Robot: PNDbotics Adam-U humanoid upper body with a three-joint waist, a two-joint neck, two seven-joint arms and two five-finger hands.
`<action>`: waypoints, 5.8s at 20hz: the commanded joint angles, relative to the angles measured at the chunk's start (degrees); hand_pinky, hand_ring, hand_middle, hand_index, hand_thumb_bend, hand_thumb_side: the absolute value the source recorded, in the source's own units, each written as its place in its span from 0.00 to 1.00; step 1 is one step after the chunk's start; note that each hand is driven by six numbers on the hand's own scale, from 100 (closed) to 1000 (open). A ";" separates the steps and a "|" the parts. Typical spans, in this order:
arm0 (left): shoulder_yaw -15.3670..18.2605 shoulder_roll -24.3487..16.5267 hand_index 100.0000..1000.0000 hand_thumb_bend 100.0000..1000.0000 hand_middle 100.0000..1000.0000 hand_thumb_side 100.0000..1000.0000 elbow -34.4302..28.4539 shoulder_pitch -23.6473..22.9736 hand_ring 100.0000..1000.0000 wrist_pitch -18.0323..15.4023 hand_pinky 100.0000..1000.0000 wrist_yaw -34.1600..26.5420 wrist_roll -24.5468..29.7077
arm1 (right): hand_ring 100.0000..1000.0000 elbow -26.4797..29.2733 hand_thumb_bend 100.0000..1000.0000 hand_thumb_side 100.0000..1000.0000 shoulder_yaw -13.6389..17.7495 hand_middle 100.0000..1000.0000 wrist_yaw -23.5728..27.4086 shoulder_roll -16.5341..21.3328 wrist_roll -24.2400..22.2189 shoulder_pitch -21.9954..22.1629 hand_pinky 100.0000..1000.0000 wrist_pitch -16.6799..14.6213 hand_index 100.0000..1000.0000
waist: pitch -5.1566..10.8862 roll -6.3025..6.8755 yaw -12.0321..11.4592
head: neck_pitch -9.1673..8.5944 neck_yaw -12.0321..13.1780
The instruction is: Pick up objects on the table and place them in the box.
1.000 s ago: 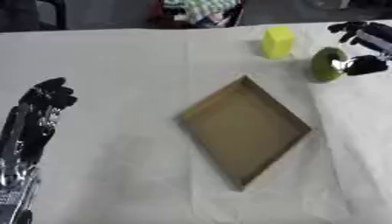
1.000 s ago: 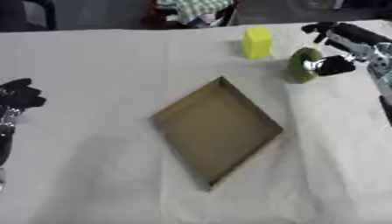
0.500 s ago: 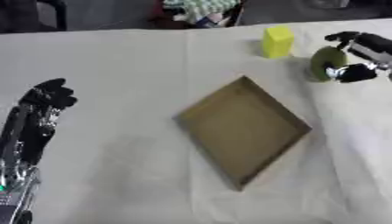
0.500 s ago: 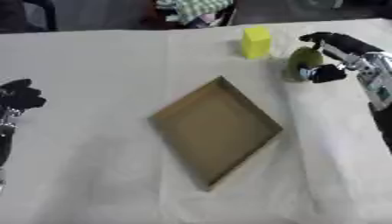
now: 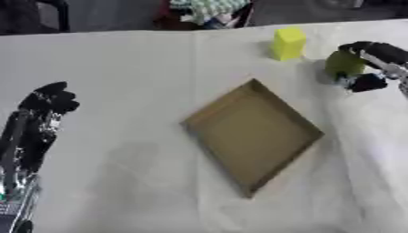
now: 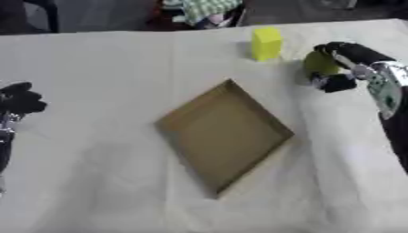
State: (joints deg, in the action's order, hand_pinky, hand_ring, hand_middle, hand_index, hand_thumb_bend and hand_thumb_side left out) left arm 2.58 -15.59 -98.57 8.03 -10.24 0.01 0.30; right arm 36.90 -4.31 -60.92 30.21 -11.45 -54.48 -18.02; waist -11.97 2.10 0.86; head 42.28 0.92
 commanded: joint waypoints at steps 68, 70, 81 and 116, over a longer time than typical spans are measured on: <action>-0.23 -1.55 0.78 0.28 0.56 0.70 -0.49 0.70 0.60 0.36 0.68 -0.11 0.31 | 1.00 9.71 0.00 0.26 -2.58 1.00 7.90 -2.93 -7.86 -12.00 0.96 -2.23 1.00 | 0.85 -0.89 -0.71 | -0.80 -2.65; -0.36 -1.42 0.78 0.27 0.56 0.70 -0.53 0.85 0.60 0.33 0.68 -0.17 0.43 | 1.00 6.28 0.00 0.27 0.14 1.00 4.35 -4.89 -5.32 -13.96 0.97 0.10 1.00 | 0.62 -0.73 -1.00 | -1.06 -2.96; -1.26 -0.76 0.78 0.26 0.56 0.71 -0.59 1.90 0.60 0.36 0.69 -0.51 1.34 | 0.99 -2.18 0.00 0.37 8.29 0.98 -3.43 -11.68 6.91 -18.63 0.94 14.36 1.00 | -0.61 -0.41 -3.52 | -2.20 -5.69; -1.88 -0.09 0.78 0.25 0.56 0.71 -0.48 2.53 0.60 0.31 0.69 -0.93 2.19 | 0.99 -10.58 0.00 0.50 10.37 0.96 -5.65 -14.24 17.21 -15.53 0.97 26.54 1.00 | -1.04 0.45 -4.91 | -2.94 -8.34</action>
State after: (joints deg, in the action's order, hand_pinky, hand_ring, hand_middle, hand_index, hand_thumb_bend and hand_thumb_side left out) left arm 0.77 -14.99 -98.24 10.04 -9.80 -0.71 2.28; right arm 25.43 6.29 -67.22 15.02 5.65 -68.93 8.82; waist -13.96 2.53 -3.94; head 39.89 -7.20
